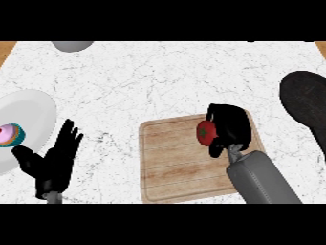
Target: Pick the tomato from the cutting board and place it in the pan
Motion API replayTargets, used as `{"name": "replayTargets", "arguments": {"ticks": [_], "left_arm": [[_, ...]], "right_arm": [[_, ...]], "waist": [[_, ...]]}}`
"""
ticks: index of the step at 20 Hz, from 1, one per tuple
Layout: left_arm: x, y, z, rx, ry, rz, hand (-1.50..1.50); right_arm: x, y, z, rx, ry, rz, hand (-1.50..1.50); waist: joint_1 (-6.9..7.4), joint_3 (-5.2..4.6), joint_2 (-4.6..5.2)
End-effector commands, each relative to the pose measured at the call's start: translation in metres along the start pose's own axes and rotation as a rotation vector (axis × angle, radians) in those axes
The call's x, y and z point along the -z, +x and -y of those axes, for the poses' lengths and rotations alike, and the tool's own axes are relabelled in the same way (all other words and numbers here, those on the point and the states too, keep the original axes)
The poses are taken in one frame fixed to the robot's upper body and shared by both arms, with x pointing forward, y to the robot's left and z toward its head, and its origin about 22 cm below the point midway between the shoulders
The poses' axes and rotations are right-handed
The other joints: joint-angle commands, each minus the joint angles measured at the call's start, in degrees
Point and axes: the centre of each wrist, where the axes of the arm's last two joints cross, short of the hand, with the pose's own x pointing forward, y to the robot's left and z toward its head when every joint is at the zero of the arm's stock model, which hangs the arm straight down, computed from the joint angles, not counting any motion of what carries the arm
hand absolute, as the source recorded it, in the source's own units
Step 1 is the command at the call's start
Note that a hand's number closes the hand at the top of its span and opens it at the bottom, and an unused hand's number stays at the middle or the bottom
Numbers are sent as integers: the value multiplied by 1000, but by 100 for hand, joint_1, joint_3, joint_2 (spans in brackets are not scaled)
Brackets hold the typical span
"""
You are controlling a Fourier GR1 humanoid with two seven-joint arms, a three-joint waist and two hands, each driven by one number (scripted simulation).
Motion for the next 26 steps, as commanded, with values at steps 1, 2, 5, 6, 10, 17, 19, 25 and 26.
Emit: {"name": "replayTargets", "arguments": {"ticks": [1,2,5,6,10,17,19,25,26], "left_arm": [[-6,-8,-11,-8,-6,-47,0],[-15,-16,-2,4,28,-36,0],[4,-8,-3,-11,35,-38,0],[-4,-11,3,-13,19,-56,0],[-17,-5,7,2,11,-48,0],[-4,-18,10,4,13,-55,0],[-5,-12,9,-1,-16,-32,0],[-6,-9,-1,-2,-21,-29,0],[-2,-3,3,-7,-23,-54,0]], "right_arm": [[-20,12,13,-21,-239,6,150],[-15,15,44,16,-304,-15,150],[-30,20,63,49,-476,-50,150],[-43,30,61,75,-501,-60,150],[-43,4,92,142,-533,-139,150],[-25,-40,120,248,-555,-187,150],[1,-54,134,267,-578,-207,150],[34,-102,115,220,-628,-259,150],[38,-113,146,199,-625,-275,150]], "waist": [[-29,-15,10],[-13,-14,-1],[-92,-17,12],[-73,-15,4],[-3,-9,23],[11,-10,49],[49,-9,56],[72,-9,62],[70,-9,64]]}}
